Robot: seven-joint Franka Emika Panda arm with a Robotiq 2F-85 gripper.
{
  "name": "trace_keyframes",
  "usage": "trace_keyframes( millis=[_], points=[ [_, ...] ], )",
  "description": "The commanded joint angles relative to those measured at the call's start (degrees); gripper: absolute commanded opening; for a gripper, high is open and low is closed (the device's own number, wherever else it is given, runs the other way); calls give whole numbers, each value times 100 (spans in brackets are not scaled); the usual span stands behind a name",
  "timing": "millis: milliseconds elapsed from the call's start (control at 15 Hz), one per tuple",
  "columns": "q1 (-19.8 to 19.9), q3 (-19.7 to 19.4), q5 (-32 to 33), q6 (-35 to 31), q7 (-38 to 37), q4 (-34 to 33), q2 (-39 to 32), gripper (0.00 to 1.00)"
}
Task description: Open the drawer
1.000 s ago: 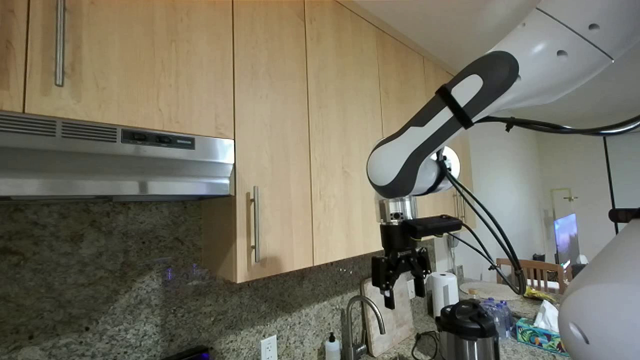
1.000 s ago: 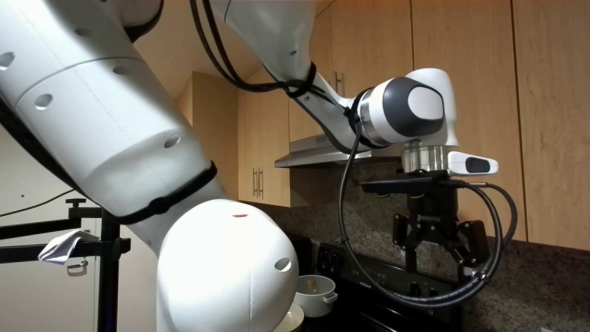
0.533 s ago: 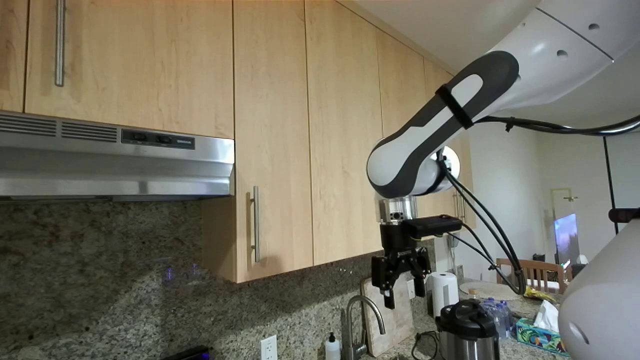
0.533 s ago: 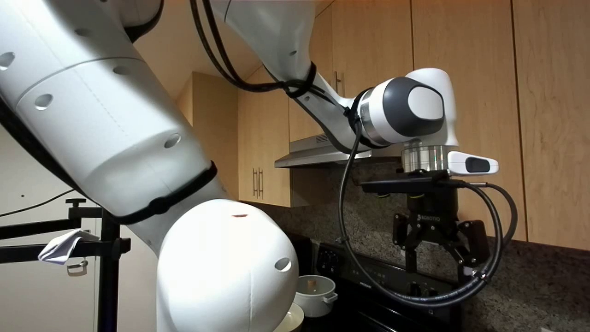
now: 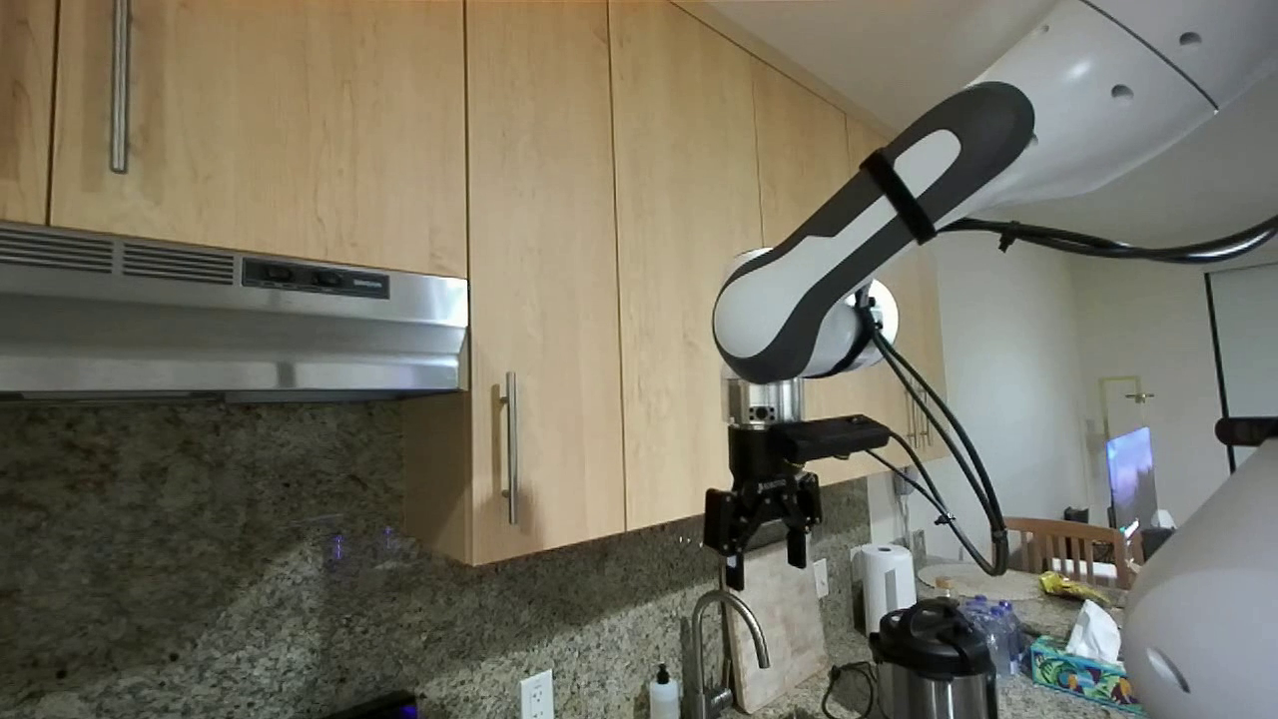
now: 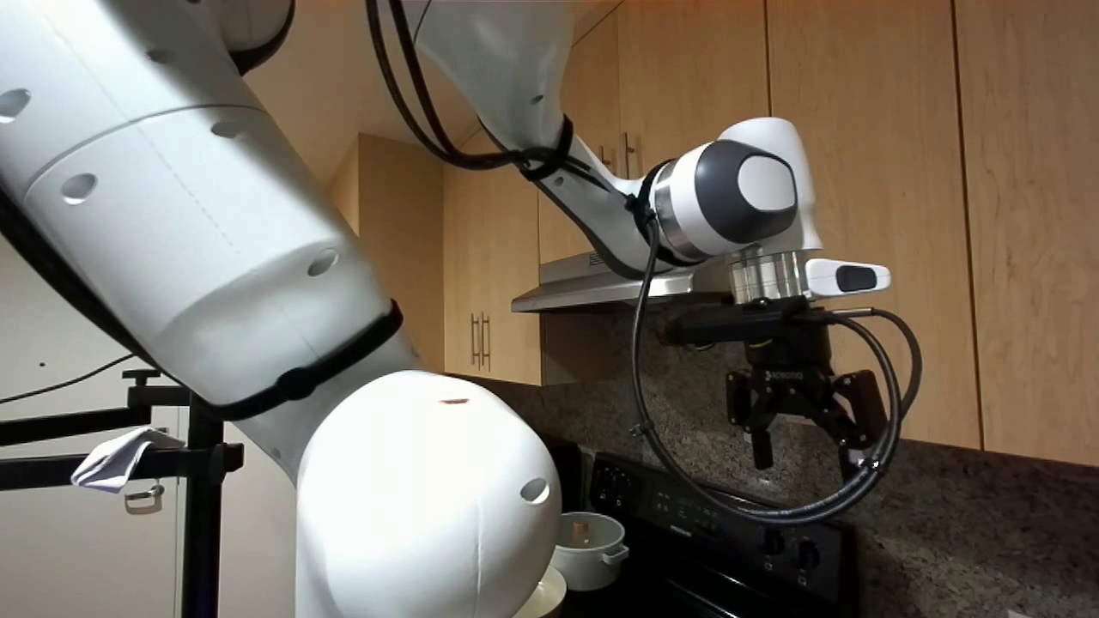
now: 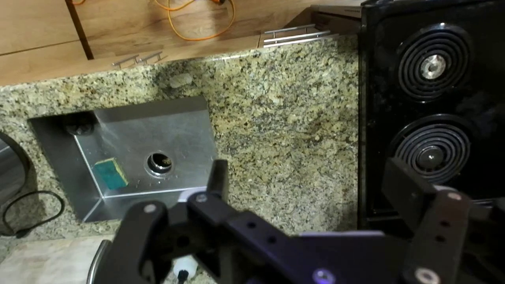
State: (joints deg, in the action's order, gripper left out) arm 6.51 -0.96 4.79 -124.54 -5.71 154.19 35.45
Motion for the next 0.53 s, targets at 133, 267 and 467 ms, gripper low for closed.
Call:
trace_keyframes(
  millis=[133,267,467],
  points=[
    [97,921,461,-1219,-1170,117,14,100],
    [184,1364,764,-1554,-1789,104,-73,100],
    [385,1990,1236,-1779,-2678,18,-213,100]
  ],
)
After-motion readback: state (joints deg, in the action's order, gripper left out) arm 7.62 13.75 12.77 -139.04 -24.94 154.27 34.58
